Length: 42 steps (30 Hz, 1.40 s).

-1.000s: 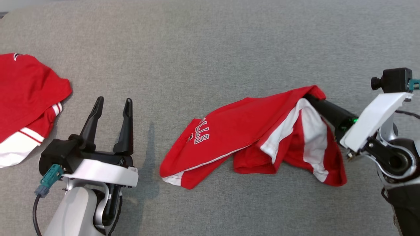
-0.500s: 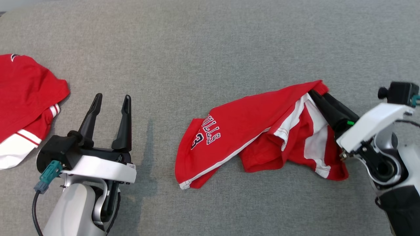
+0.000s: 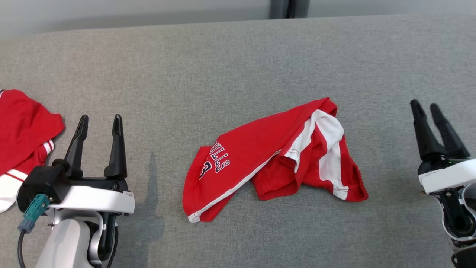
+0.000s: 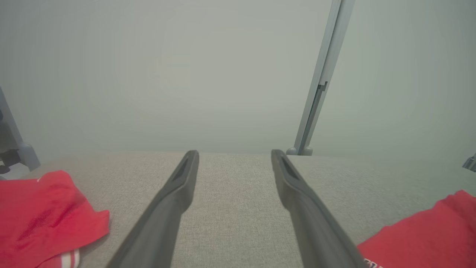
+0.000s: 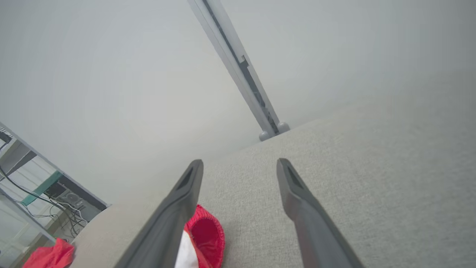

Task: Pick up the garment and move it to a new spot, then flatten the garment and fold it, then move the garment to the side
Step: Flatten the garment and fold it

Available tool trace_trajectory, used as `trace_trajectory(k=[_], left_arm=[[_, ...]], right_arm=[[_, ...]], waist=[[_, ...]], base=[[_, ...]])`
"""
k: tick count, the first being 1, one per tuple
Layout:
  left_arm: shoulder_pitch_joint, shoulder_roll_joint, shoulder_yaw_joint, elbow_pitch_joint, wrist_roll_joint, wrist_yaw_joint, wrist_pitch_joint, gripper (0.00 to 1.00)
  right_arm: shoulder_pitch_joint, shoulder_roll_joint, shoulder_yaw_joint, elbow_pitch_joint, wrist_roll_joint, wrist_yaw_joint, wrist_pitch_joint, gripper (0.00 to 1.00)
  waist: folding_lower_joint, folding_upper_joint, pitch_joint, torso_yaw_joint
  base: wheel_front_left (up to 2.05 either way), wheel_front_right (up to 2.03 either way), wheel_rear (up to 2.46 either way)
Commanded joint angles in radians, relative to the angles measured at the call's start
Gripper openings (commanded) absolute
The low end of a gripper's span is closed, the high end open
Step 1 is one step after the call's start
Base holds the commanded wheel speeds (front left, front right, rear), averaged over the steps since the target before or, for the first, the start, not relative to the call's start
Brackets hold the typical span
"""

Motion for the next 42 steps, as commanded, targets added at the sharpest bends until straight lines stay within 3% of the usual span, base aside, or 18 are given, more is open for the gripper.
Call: trace_trajectory(k=[1, 7, 15, 26, 42], left_arm=[[0.012, 0.008, 0.009, -0.006, 0.005, 0.009, -0.003, 1.00], [0.057, 0.020, 0.017, -0.030, 0.006, 0.029, 0.010, 1.00], [0.122, 0.022, 0.005, -0.064, 0.011, 0.053, 0.030, 1.00], [0.209, 0.028, -0.015, -0.092, 0.015, 0.079, 0.064, 1.00], [0.213, 0.031, -0.034, -0.103, 0.007, 0.088, 0.085, 1.00]], right_arm=[[0.011, 0.004, -0.016, -0.020, -0.047, 0.000, -0.038, 1.00], [0.038, 0.053, -0.059, -0.094, -0.310, 0.000, -0.107, 1.00], [0.138, 0.160, -0.056, -0.188, -0.586, 0.000, -0.062, 1.00], [0.246, 0.210, -0.072, -0.248, -0.713, 0.000, -0.004, 1.00], [0.270, 0.225, -0.084, -0.273, -0.729, 0.000, 0.027, 1.00]], waist=[[0.0000, 0.0000, -0.019, -0.014], [0.0000, 0.0000, -0.064, -0.025], [0.0000, 0.0000, -0.121, -0.021], [0.0000, 0.0000, -0.183, -0.020], [0.0000, 0.0000, -0.189, -0.012]], base=[[0.00, 0.00, 0.00], [0.00, 0.00, 0.00], [0.00, 0.00, 0.00], [0.00, 0.00, 0.00], [0.00, 0.00, 0.00]])
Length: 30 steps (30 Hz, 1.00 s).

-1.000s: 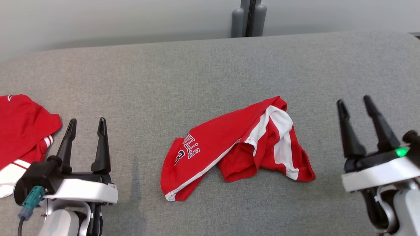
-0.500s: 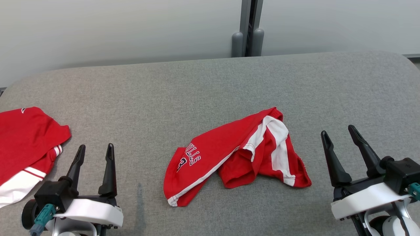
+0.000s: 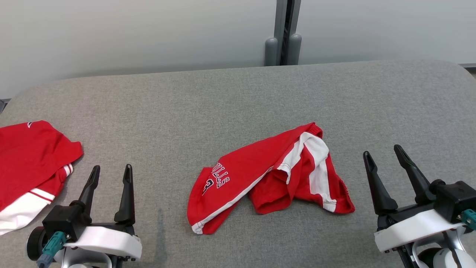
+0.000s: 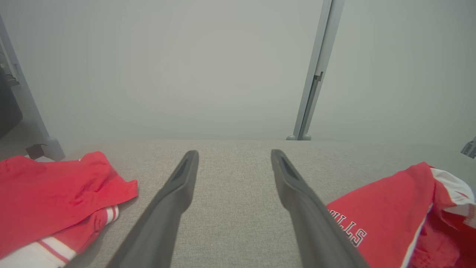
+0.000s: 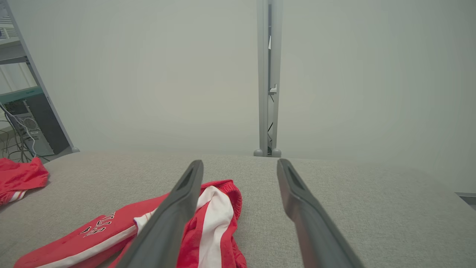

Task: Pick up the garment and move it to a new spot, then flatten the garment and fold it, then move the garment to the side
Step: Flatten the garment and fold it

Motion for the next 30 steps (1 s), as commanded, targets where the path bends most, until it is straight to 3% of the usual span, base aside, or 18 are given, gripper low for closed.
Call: trace_trajectory(k=[1, 13, 24, 30], left_arm=[[-0.004, 0.006, 0.000, -0.003, -0.004, 0.003, 0.001, 1.00], [-0.076, -0.003, -0.081, -0.028, 0.025, -0.025, 0.062, 1.00], [-0.177, -0.104, -0.317, 0.042, -0.051, -0.180, 0.306, 1.00], [-0.230, -0.127, -0.380, 0.074, -0.072, -0.208, 0.369, 1.00]], right_arm=[[0.009, -0.001, -0.003, -0.006, -0.001, 0.000, 0.004, 1.00], [-0.011, 0.003, -0.004, -0.024, -0.015, 0.000, 0.014, 1.00], [-0.043, 0.011, 0.010, -0.015, -0.011, 0.000, 0.002, 1.00], [-0.069, 0.024, 0.021, 0.001, -0.001, 0.000, -0.022, 1.00]], waist=[[0.0000, 0.0000, 0.001, 0.001], [0.0000, 0.0000, 0.036, -0.007], [0.0000, 0.0000, 0.124, -0.106], [0.0000, 0.0000, 0.172, -0.173]], base=[[0.00, 0.00, 0.00], [0.00, 0.00, 0.00], [0.00, 0.00, 0.00], [0.00, 0.00, 0.00]])
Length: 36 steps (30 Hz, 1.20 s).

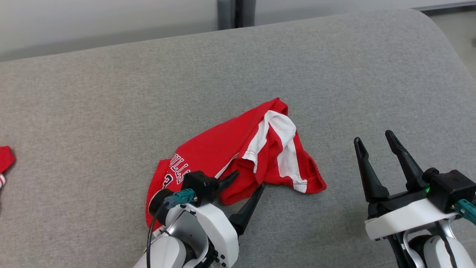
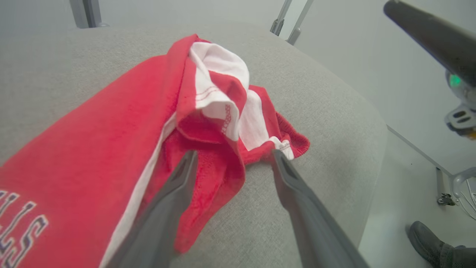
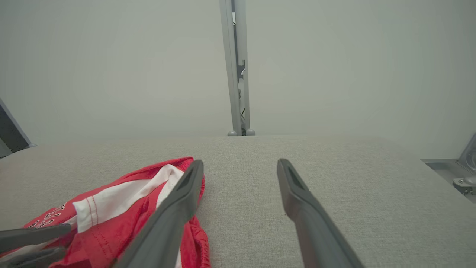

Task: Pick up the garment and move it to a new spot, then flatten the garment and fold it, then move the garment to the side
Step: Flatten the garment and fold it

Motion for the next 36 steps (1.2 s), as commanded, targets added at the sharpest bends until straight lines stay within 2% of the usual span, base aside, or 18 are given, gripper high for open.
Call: trace_trajectory(k=[1, 9, 10, 11, 19, 29, 36], left_arm=[[-0.026, 0.002, 0.002, 0.007, -0.005, -0.002, -0.001, 1.00], [-0.092, 0.007, 0.033, 0.033, 0.008, 0.014, -0.041, 1.00], [-0.098, 0.009, 0.038, 0.029, 0.011, 0.016, -0.053, 0.46], [-0.103, 0.013, 0.045, 0.025, 0.016, 0.021, -0.063, 0.00], [-0.102, 0.075, 0.117, -0.062, 0.025, 0.064, -0.104, 0.00], [-0.001, 0.204, 0.229, -0.206, -0.025, 0.115, -0.012, 0.00], [0.111, 0.249, 0.297, -0.235, -0.070, 0.161, 0.013, 0.00]], right_arm=[[-0.014, 0.000, -0.002, 0.005, 0.003, 0.000, -0.012, 1.00], [-0.028, 0.012, -0.001, 0.035, 0.016, 0.000, -0.040, 1.00], [-0.029, 0.013, -0.002, 0.039, 0.019, 0.000, -0.042, 1.00], [-0.030, 0.014, -0.003, 0.044, 0.021, 0.000, -0.046, 1.00], [-0.033, 0.020, -0.018, 0.068, 0.025, 0.000, -0.052, 1.00], [-0.062, -0.013, -0.013, 0.071, 0.034, 0.000, -0.019, 1.00], [-0.068, -0.037, -0.024, 0.070, 0.045, 0.000, 0.005, 1.00]], waist=[[0.0000, 0.0000, 0.032, -0.036], [0.0000, 0.0000, 0.064, -0.089], [0.0000, 0.0000, 0.066, -0.092], [0.0000, 0.0000, 0.067, -0.095], [0.0000, 0.0000, 0.061, -0.064], [0.0000, 0.0000, 0.028, 0.037], [0.0000, 0.0000, 0.016, 0.089]], base=[[0.00, 0.00, 0.00], [0.00, 0.00, 0.00], [0.00, 0.00, 0.00], [0.00, 0.00, 0.00], [0.00, 0.00, 0.00], [0.00, 0.00, 0.00], [0.00, 0.00, 0.00]])
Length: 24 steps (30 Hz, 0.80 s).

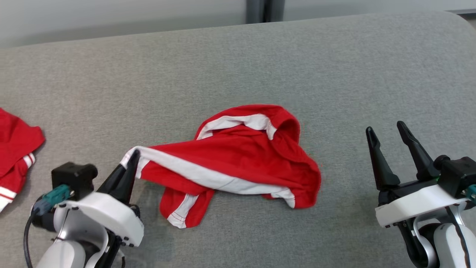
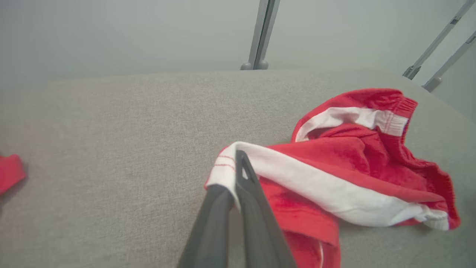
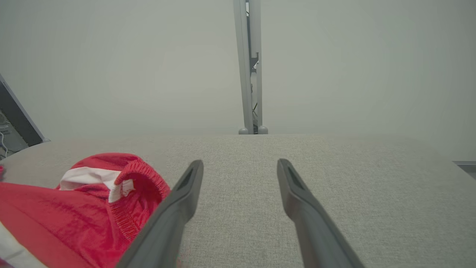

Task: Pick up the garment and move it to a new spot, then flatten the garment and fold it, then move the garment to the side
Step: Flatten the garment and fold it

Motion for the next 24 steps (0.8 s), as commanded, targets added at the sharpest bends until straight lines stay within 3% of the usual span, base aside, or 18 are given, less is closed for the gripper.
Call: trace_trajectory(k=[1, 6, 7, 8, 16, 24], left_arm=[[0.022, 0.003, 0.016, -0.003, -0.017, 0.010, -0.009, 0.00], [0.051, -0.017, 0.024, 0.039, -0.048, 0.001, -0.033, 0.00], [0.055, -0.032, 0.017, 0.074, -0.058, -0.004, -0.049, 0.88], [0.053, -0.037, 0.019, 0.089, -0.057, -0.003, -0.062, 1.00], [0.027, -0.050, 0.078, 0.157, -0.019, 0.055, -0.197, 1.00], [0.025, -0.069, 0.119, 0.087, 0.051, 0.111, -0.391, 1.00]], right_arm=[[-0.004, -0.009, -0.008, -0.002, 0.007, 0.000, 0.006, 1.00], [-0.002, -0.013, -0.016, -0.003, 0.010, 0.000, 0.013, 1.00], [0.002, -0.013, -0.017, -0.001, 0.011, 0.000, 0.016, 1.00], [0.003, -0.013, -0.018, -0.001, 0.011, 0.000, 0.016, 1.00], [0.018, -0.013, -0.027, -0.001, 0.008, 0.000, 0.015, 1.00], [0.038, 0.003, -0.056, -0.018, -0.023, 0.000, 0.002, 1.00]], waist=[[0.0000, 0.0000, -0.004, 0.016], [0.0000, 0.0000, -0.007, 0.027], [0.0000, 0.0000, -0.014, 0.029], [0.0000, 0.0000, -0.017, 0.029], [0.0000, 0.0000, -0.053, 0.030], [0.0000, 0.0000, -0.097, 0.035]], base=[[0.00, 0.00, 0.00], [0.00, 0.00, 0.00], [0.00, 0.00, 0.00], [0.00, 0.00, 0.00], [0.00, 0.00, 0.00], [0.00, 0.00, 0.00]])
